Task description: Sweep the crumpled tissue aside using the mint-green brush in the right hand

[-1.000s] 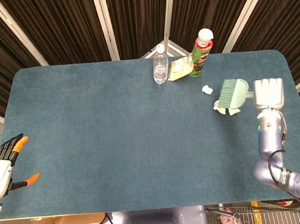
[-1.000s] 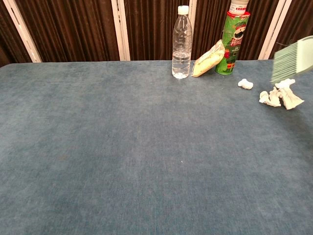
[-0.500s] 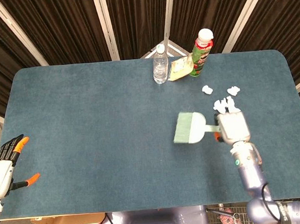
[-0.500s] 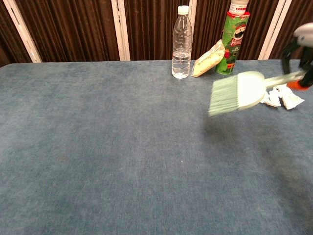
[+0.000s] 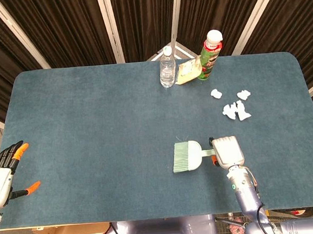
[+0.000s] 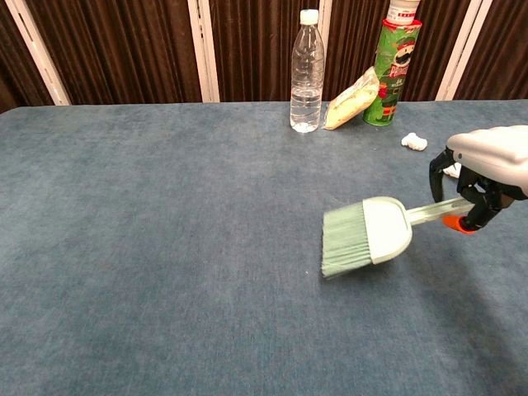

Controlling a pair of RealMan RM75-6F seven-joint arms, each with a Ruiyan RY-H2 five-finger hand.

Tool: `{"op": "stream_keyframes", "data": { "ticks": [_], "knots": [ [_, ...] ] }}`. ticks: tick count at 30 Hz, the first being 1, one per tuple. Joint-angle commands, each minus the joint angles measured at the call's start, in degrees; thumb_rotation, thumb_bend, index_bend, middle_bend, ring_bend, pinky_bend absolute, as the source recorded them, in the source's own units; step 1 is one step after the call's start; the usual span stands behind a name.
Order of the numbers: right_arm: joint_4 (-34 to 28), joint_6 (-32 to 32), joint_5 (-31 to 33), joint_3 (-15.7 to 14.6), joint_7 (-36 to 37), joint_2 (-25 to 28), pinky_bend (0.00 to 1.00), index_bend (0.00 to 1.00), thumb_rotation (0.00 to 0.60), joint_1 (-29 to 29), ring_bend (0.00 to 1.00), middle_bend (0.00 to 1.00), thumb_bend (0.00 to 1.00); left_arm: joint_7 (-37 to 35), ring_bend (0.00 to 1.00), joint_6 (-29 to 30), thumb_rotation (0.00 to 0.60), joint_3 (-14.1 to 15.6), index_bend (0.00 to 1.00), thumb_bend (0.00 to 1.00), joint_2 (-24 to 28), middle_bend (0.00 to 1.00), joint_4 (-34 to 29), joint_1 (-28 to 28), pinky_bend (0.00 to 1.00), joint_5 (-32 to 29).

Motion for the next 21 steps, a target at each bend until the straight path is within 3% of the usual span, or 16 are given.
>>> {"op": "stream_keyframes", "data": {
  "ticks": [1,5,11,17,21],
  "knots": [
    [1.2,1.9,0.0,-1.0,-2.5,-0.8,0.32,0.00,0.600,-0.5,0.34,0.37,0.39,-0.1,0.00,0.0,0.600,0.0,0.00,0.00,0.0,0.00,0.0,0.0,0.02,0.0],
    [0.9,3.1,-0.3,-1.3,-3.5,-0.2,0.19,0.00,0.600,-1.1,0.18,0.20,0.37,0.0,0.00,0.1,0.600,0.0,0.00,0.00,0.0,0.00,0.1,0.0,0.02,0.1],
    [0.1,5.3,-3.5,-3.3,-3.6,3.3,0.12,0.00,0.600,-3.1,0.09,0.14,0.37,0.2,0.00,0.4,0.600,-0.1,0.00,0.00,-0.1,0.00,0.2,0.1,0.02,0.0],
    [-0.1,6.6,-11.9,-7.3,4.3,9.2,0.05,0.00,0.600,-7.6,0.01,0.06,0.37,0.9,0.00,0.5,0.600,-0.1,0.00,0.00,-0.2,0.00,0.4,0.3,0.02,-0.1],
    [0.9,9.9,-20.6,-10.8,15.3,13.7,0.02,0.00,0.600,-12.9,0.00,0.01,0.36,2.3,0.00,1.0,0.600,-0.3,0.00,0.00,-0.7,0.00,1.0,0.5,0.02,-0.2]
  ]
}}
